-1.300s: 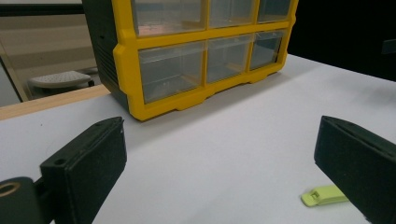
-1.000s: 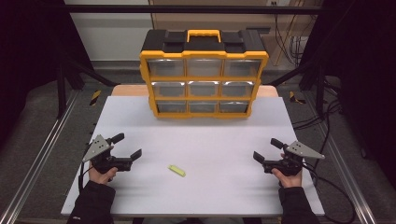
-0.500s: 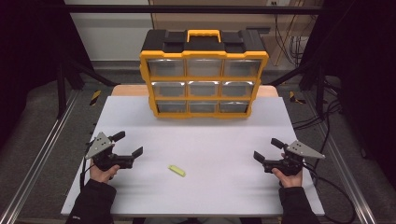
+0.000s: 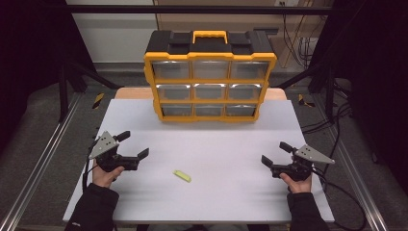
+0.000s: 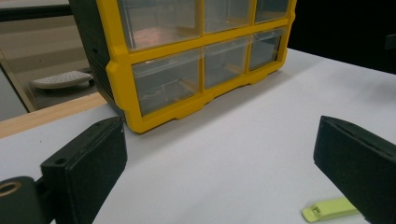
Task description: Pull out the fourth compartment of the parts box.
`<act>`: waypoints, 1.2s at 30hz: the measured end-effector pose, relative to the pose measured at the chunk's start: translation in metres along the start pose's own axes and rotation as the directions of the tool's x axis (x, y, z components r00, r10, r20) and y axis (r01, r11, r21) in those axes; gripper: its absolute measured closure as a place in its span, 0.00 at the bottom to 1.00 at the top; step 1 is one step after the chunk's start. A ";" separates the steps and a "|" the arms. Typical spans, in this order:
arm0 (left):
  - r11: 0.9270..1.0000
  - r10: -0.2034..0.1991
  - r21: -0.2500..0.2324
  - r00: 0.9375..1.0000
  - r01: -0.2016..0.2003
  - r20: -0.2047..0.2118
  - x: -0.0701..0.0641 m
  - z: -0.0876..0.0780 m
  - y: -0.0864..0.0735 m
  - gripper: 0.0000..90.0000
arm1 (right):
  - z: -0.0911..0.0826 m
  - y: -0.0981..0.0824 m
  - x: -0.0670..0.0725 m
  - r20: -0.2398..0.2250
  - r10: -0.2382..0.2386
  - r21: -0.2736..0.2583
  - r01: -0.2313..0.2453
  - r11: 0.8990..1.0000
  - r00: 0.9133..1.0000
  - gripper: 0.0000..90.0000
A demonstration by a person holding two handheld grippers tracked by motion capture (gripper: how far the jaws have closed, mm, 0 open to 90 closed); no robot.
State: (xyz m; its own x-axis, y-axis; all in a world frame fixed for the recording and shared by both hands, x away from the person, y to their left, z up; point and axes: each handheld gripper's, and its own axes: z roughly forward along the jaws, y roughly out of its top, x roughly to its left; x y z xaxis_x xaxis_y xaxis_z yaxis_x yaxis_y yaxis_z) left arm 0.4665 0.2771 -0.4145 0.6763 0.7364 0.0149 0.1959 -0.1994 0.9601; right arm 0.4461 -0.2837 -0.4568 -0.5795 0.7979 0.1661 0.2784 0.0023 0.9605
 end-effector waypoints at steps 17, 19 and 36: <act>0.997 0.070 0.040 0.997 -0.071 0.022 -0.001 0.010 0.018 0.03 | 0.000 0.001 0.000 -0.005 0.000 0.005 0.000 1.000 1.000 0.01; 0.995 0.081 0.050 0.996 -0.082 0.025 -0.002 0.013 0.020 0.03 | 0.000 0.001 0.000 -0.004 -0.001 0.007 0.001 1.000 1.000 0.01; 0.981 0.167 0.091 0.985 -0.170 0.039 -0.006 0.030 0.039 0.03 | 0.001 0.001 0.000 -0.008 -0.009 0.016 0.009 1.000 1.000 0.01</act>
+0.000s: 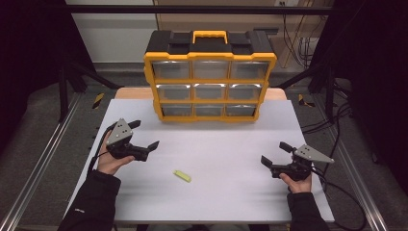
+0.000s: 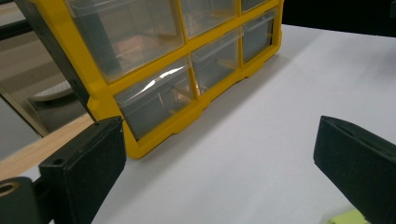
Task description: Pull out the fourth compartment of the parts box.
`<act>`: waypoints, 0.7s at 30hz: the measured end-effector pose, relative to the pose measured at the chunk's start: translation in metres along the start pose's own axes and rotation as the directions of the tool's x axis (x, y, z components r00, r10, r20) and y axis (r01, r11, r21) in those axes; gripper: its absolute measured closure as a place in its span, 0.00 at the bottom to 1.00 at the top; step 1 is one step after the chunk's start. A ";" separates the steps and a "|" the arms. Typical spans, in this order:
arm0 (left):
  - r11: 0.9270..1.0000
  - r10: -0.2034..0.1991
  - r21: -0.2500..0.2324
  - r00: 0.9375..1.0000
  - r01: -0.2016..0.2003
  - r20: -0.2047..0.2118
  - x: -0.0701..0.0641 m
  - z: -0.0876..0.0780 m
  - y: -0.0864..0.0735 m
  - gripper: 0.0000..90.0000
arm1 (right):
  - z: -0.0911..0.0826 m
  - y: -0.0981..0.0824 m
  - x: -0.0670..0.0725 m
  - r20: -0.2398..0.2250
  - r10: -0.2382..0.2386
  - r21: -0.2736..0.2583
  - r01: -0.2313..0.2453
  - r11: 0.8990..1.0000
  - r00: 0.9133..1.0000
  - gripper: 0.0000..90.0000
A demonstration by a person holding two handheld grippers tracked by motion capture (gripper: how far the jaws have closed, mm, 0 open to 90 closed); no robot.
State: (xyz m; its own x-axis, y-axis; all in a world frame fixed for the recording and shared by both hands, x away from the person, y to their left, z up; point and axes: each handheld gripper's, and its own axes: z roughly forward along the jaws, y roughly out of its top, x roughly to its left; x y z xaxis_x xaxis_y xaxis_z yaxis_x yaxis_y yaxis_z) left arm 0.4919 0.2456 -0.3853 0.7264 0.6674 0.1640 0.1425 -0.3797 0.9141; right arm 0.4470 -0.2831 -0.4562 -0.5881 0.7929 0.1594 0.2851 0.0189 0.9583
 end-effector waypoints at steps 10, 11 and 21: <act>0.999 0.052 0.015 0.999 -0.052 0.009 0.000 0.009 0.012 0.03 | 0.000 0.000 0.000 0.000 -0.001 0.003 0.001 1.000 1.000 0.01; 0.998 0.058 0.019 0.998 -0.058 0.008 0.000 0.011 0.014 0.03 | 0.000 0.000 0.000 0.000 -0.001 0.003 0.001 1.000 1.000 0.01; 0.994 0.107 0.031 0.994 -0.107 0.007 0.000 0.018 0.029 0.02 | 0.000 0.001 0.000 0.002 -0.004 0.002 0.004 1.000 1.000 0.01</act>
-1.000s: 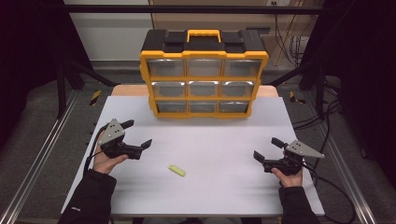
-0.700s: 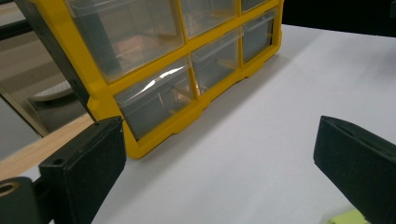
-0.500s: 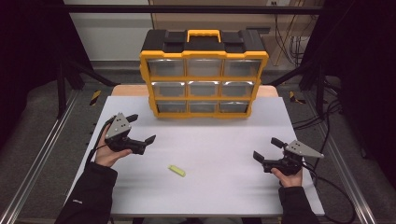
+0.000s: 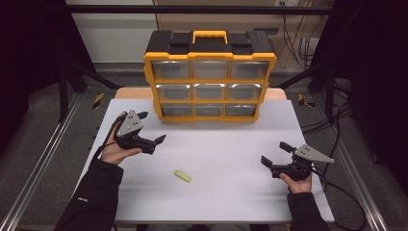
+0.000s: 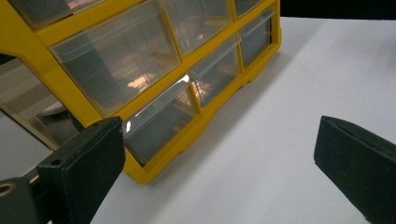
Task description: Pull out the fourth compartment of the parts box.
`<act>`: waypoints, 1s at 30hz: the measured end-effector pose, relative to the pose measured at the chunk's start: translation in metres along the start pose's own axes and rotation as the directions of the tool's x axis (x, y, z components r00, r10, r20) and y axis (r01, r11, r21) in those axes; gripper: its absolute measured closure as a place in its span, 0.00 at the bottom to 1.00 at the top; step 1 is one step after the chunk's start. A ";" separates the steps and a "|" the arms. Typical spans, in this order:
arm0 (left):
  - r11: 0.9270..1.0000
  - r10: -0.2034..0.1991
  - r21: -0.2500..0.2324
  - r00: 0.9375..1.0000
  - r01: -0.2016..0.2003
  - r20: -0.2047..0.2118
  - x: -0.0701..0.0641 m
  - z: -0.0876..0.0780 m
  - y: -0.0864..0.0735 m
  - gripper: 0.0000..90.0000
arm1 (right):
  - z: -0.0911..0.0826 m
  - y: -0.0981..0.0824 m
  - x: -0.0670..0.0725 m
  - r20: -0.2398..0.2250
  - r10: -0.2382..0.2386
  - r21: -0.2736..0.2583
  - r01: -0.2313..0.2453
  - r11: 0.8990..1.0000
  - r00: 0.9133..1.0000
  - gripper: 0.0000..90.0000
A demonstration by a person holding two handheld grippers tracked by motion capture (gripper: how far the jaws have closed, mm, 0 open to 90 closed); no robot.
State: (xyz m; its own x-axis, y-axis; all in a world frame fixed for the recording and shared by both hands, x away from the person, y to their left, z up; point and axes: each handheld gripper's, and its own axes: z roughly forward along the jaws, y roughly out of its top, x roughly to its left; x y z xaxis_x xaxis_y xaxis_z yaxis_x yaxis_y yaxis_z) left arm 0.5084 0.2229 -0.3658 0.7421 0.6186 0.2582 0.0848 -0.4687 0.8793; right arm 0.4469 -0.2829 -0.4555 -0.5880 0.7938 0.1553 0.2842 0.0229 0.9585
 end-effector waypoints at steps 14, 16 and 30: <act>0.997 0.070 0.026 0.997 -0.070 -0.010 0.006 0.013 0.016 0.02 | 0.000 0.000 0.000 -0.001 -0.003 0.005 0.003 1.000 1.000 0.01; 0.997 0.077 0.028 0.997 -0.076 -0.009 0.007 0.015 0.018 0.02 | 0.000 0.000 0.000 -0.001 -0.003 0.002 0.003 1.000 1.000 0.01; 0.988 0.142 0.065 0.990 -0.141 -0.020 0.011 0.029 0.026 0.02 | 0.000 0.000 0.000 0.003 -0.003 0.005 0.003 1.000 1.000 0.01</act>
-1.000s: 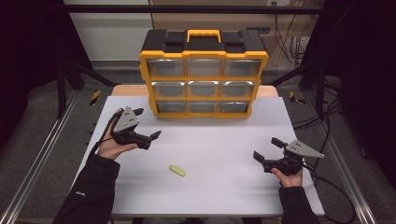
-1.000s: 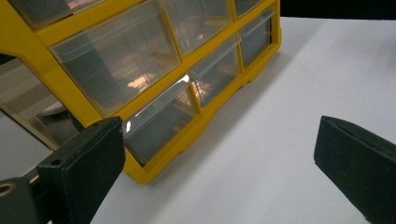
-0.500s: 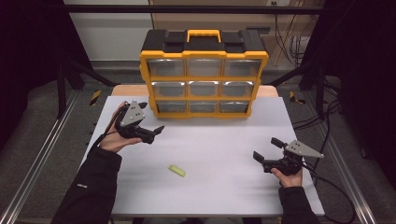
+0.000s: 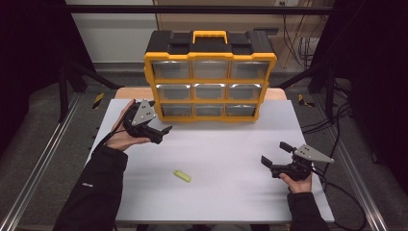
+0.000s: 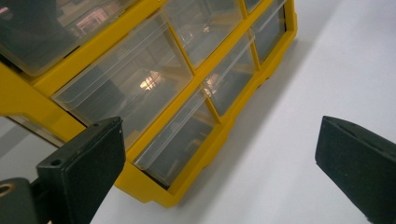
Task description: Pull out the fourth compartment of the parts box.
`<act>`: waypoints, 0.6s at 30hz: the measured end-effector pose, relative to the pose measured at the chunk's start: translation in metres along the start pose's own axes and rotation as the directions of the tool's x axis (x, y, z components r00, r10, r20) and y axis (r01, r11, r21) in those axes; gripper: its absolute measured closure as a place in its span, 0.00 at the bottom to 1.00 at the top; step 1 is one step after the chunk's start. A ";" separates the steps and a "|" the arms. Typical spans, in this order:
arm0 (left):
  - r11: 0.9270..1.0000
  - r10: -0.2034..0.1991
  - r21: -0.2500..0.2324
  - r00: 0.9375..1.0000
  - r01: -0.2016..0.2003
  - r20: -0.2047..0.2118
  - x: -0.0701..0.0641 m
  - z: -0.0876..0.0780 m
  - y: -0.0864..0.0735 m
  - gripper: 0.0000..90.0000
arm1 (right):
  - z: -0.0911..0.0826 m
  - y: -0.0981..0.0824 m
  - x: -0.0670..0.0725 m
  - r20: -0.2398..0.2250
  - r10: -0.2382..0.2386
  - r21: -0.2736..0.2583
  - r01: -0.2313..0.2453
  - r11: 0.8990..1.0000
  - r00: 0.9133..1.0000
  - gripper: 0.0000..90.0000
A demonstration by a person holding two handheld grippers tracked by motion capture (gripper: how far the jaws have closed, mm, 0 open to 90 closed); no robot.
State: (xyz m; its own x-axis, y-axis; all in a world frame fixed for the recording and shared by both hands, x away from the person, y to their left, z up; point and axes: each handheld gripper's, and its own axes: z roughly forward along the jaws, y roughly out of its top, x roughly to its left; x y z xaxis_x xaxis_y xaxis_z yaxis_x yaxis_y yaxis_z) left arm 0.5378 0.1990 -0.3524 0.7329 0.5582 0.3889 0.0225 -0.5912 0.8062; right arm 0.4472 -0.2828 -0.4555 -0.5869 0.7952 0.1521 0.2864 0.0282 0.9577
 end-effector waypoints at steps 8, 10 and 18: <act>0.999 0.042 -0.004 0.999 -0.042 -0.013 0.001 0.007 0.004 0.02 | 0.000 0.000 0.000 -0.001 0.001 0.000 -0.001 1.000 1.000 0.01; 0.998 0.057 0.001 0.998 -0.057 -0.017 0.003 0.008 0.005 0.01 | 0.000 0.000 0.000 0.001 -0.002 0.001 0.002 1.000 1.000 0.01; 0.995 0.098 0.003 0.995 -0.098 -0.036 0.006 0.014 0.009 0.01 | 0.000 0.000 0.000 0.004 0.001 0.003 -0.001 1.000 1.000 0.01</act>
State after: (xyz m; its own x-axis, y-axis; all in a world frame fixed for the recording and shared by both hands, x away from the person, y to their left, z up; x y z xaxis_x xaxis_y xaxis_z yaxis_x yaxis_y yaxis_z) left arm 0.5513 0.1887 -0.3487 0.7068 0.5178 0.4820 -0.0477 -0.6449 0.7628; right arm 0.4475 -0.2828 -0.4556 -0.5834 0.7978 0.1524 0.2898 0.0292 0.9566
